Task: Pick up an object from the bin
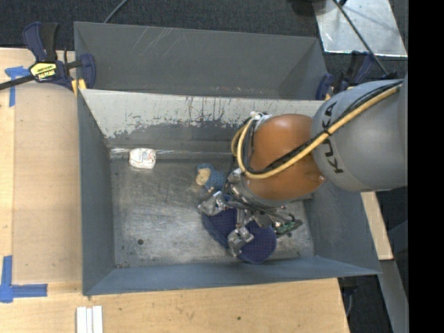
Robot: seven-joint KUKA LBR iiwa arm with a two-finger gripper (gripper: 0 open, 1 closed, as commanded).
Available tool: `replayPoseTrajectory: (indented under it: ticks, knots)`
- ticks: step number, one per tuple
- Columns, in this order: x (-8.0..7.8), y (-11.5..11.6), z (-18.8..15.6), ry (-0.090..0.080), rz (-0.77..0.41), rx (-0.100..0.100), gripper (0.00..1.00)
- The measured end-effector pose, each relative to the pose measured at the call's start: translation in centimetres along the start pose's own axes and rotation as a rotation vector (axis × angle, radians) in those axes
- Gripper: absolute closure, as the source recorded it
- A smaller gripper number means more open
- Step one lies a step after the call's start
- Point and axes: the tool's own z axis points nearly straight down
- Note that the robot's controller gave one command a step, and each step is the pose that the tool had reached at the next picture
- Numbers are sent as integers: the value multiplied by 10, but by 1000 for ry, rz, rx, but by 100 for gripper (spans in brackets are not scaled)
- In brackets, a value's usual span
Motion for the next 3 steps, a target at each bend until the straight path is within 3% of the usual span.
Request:
replayPoseTrajectory:
  ticks: [1,2,3]
  knots:
    - [-14,-2,-164,-6,18,8,100]
    - [-18,-2,-59,8,-23,1,100]
    - [-10,-9,-31,0,92,5,100]
